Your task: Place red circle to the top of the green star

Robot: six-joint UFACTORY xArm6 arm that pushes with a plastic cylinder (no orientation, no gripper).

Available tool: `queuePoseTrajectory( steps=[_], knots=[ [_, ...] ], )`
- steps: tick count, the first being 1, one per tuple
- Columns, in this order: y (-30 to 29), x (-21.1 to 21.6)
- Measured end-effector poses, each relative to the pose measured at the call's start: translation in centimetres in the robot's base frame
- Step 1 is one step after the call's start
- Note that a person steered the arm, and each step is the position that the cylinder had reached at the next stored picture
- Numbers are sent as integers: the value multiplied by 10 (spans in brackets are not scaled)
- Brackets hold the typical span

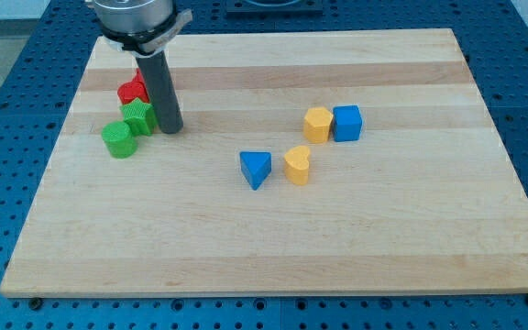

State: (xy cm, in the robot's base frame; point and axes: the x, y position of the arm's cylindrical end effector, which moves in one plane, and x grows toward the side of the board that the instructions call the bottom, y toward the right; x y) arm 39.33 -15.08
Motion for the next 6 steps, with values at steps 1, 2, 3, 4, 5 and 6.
queuePoseTrajectory(
  steps=[1, 2, 3, 4, 5, 6],
  knots=[
    [-8, -9],
    [-20, -13],
    [-23, -13],
    [14, 29],
    [-30, 111],
    [-119, 108]
  ],
)
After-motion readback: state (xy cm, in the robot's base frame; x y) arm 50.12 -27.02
